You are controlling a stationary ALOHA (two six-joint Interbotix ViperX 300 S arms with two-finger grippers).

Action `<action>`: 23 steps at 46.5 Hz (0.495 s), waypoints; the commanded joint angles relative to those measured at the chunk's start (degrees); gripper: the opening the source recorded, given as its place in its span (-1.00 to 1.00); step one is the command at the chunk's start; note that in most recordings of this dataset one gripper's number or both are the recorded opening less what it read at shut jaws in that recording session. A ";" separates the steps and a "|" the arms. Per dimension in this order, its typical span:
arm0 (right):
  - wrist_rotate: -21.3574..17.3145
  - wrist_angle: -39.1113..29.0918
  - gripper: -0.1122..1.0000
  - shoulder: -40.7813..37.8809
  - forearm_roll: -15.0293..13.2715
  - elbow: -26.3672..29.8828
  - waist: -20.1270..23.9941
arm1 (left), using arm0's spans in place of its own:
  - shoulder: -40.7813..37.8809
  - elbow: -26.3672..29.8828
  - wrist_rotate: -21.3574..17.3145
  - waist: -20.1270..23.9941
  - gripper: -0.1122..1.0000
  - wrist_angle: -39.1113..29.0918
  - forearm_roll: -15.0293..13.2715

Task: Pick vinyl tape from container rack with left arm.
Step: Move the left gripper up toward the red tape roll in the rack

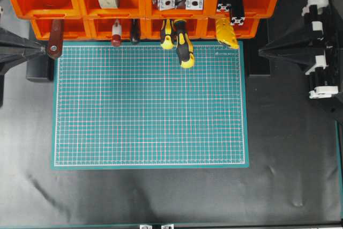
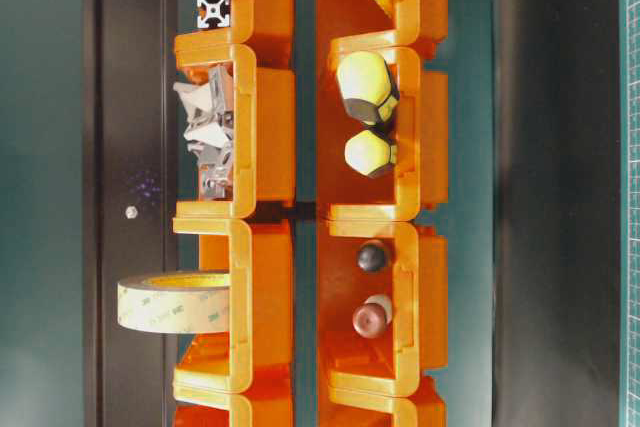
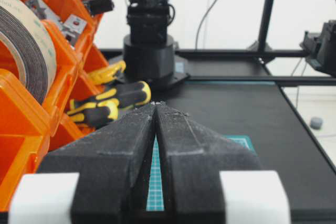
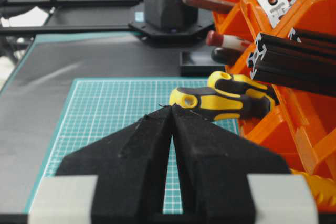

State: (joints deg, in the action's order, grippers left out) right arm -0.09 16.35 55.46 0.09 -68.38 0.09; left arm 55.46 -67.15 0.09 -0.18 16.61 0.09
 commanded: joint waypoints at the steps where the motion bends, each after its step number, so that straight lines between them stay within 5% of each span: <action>1: -0.26 0.79 -0.76 -0.79 0.09 1.41 -0.18 | -1.58 2.72 1.41 0.70 -0.70 -1.93 3.34; 12: -0.26 0.88 -0.80 -1.32 0.09 1.49 0.35 | -3.69 13.36 5.80 1.58 -0.80 -19.69 3.34; 23: -0.35 0.53 -0.80 -1.32 0.09 1.67 1.05 | -9.32 29.18 5.36 1.76 -0.80 -42.80 3.69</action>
State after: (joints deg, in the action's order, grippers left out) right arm -0.35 16.35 54.49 0.09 -68.38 0.70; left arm 48.16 -44.82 5.63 1.32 -19.25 3.52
